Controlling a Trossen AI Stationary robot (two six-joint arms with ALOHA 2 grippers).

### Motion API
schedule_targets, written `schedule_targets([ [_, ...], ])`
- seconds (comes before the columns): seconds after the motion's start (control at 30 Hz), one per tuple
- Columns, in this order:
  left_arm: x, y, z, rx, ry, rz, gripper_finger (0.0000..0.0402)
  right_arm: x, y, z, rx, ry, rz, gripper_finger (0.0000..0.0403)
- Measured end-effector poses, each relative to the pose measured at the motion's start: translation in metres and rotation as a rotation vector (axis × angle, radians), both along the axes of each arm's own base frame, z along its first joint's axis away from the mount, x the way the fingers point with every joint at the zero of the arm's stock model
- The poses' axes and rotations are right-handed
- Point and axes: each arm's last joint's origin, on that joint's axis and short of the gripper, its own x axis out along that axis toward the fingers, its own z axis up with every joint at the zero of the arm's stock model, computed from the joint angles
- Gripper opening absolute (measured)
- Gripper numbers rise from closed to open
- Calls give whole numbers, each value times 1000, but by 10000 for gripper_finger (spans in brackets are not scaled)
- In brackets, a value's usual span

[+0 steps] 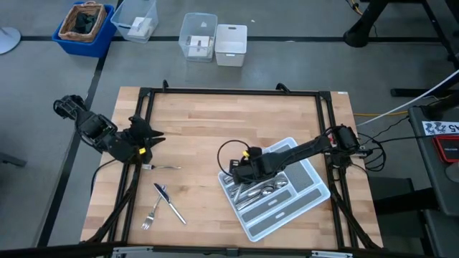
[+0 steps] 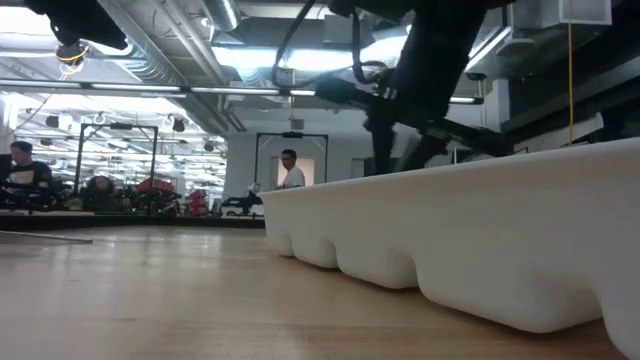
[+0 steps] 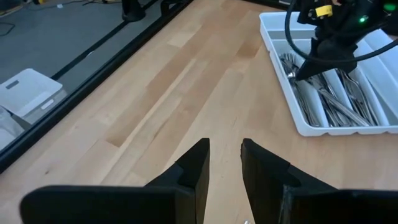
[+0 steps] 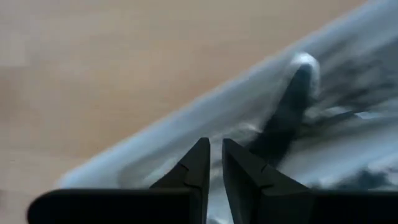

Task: Sort silverware
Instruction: Put the silver table knife into the silverware tray, then put the silver fork into the silverware tray

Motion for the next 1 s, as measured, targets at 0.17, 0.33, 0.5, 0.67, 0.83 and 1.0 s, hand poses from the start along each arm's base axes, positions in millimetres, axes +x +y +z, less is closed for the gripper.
schedule_targets([
  [0.17, 0, 0, 0, 1, 1, -1, 79, -7, 1, -2, 46, 81, 3, 46],
  [0.33, 0, 0, 0, 2, 1, -1, 79, -9, 2, -3, 87, 110, 1, 46],
  [0.5, 0, 0, 0, 2, 1, -1, 79, -10, 2, -3, 120, 128, 9, 46],
  [0.67, 0, 0, 0, -2, -1, 2, 79, -13, 2, 0, 139, 148, 10, 46],
  [0.83, 0, 0, 0, -4, -2, 3, 79, -26, 1, 16, 179, 198, 3, 46],
  [1.0, 0, 0, 0, -4, -2, 3, 79, -36, 1, 38, 156, 299, -13, 46],
])
